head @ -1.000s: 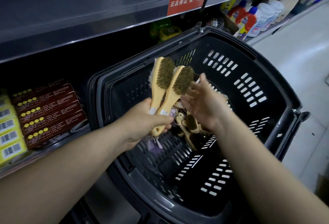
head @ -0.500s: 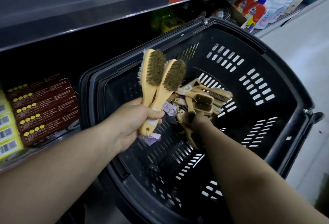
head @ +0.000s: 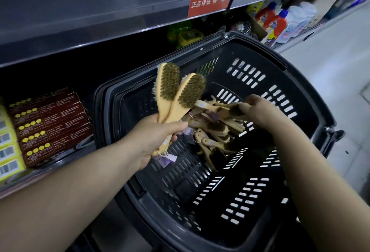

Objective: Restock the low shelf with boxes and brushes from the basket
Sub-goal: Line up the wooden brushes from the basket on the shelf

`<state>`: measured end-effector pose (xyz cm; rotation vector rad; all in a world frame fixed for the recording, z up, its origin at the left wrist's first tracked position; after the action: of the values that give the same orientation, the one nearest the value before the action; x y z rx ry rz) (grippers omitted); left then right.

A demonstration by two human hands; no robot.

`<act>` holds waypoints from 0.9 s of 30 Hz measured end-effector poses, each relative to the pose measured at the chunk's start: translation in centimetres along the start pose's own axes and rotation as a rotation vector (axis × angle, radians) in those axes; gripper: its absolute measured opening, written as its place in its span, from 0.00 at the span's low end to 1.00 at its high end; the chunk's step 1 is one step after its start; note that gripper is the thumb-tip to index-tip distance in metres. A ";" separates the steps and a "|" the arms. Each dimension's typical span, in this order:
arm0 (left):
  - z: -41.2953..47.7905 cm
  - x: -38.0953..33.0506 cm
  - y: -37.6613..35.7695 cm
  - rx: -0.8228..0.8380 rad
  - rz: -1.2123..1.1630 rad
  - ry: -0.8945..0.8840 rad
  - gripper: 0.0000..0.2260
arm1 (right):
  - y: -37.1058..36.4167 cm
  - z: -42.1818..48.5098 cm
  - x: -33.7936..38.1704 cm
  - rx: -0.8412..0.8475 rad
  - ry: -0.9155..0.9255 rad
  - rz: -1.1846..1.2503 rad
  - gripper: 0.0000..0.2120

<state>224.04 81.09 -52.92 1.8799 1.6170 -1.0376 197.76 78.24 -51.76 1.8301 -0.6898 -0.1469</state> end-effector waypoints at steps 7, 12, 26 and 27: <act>-0.4 -0.4 0.0 -0.018 0.106 -0.160 0.05 | 2.7 -6.2 0.2 0.005 -0.092 1.037 0.13; -1.1 -0.7 -0.1 0.135 0.172 -0.194 0.09 | 2.0 -6.8 1.2 0.147 -0.176 1.176 0.18; -1.4 -1.2 -0.4 0.319 -0.175 -0.003 0.10 | -1.9 -7.9 4.5 0.356 0.132 1.283 0.12; -1.4 -1.2 -0.4 0.318 -0.178 0.006 0.10 | -2.2 -7.9 4.8 0.351 0.138 1.287 0.11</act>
<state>223.99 81.52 -51.06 1.9610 1.7308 -1.4384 205.91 82.70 -49.68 1.3566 -1.7121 0.9771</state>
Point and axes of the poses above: each hand's wrist, its own z-axis towards the middle knuckle, its own y-axis out of the back of the hand, x = y × z, the point moved 1 cm from there along z, towards the middle knuckle
